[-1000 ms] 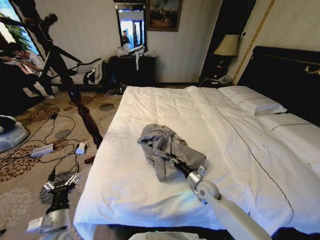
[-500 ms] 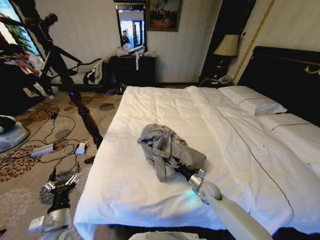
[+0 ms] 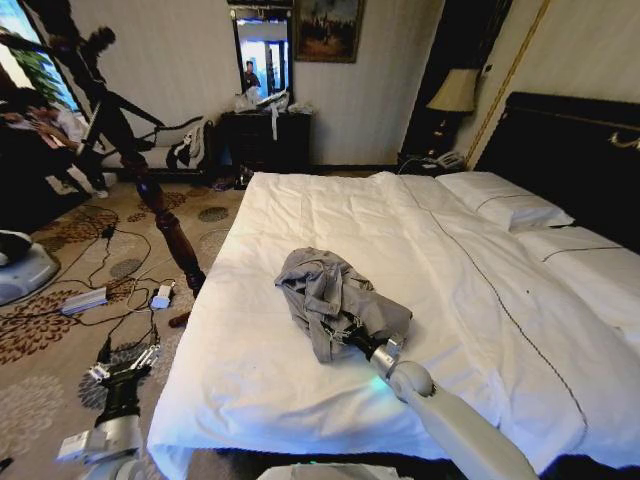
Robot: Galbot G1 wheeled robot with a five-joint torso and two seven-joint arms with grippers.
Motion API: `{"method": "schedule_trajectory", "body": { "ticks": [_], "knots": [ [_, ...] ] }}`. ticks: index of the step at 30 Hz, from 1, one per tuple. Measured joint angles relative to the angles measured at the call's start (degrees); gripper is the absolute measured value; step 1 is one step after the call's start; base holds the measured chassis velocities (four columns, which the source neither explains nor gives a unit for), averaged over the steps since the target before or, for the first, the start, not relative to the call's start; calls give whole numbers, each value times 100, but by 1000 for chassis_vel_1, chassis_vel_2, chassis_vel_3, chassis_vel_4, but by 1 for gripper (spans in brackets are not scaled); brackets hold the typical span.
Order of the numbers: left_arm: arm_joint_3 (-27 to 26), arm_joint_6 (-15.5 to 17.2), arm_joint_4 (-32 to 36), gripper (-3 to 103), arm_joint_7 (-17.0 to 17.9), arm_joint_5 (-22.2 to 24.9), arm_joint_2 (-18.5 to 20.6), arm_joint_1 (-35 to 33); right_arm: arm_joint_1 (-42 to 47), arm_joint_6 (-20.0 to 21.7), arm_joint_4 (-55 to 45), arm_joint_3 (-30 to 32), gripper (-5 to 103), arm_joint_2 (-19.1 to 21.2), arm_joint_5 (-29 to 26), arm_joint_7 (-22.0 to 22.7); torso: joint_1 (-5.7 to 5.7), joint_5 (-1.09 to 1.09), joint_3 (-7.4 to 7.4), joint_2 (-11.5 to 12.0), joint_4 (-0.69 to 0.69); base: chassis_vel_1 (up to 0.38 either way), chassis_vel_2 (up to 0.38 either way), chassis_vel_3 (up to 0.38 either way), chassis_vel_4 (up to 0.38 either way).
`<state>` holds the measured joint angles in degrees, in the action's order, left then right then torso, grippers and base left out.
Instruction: Pick up the clothes from the bed and hang them on the clothes hanger.
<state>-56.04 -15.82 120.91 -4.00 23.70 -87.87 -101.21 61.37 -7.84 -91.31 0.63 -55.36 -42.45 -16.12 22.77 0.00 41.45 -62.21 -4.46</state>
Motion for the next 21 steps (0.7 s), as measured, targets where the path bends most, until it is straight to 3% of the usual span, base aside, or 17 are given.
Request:
{"method": "schedule_trajectory", "body": {
  "ticks": [6, 12, 18, 21],
  "knots": [
    [-39, 0, -2, 100, 11, 22, 12, -12, -133, -39, 0, -172, 100, -67, -701, -125, 0, 0, 0, 0, 0, 0, 0, 0, 0],
    [-68, 0, 6, 100, 20, 66, 17, -38, -189, -60, 40, -222, 100, -73, -770, -333, 0, 1, 0, 0, 0, 0, 0, 0, 0],
    [-108, -1, 4, 100, 28, 88, 26, -62, -189, -90, 57, -215, 82, -58, -713, -393, -1, 0, 0, 0, 0, 0, 0, 0, 0],
    [-98, -2, 5, 100, 35, 88, 23, -59, -190, -84, 62, -205, 65, -56, -549, -305, -1, 0, 0, 0, 0, 0, 0, 0, 0]
  ]
}}
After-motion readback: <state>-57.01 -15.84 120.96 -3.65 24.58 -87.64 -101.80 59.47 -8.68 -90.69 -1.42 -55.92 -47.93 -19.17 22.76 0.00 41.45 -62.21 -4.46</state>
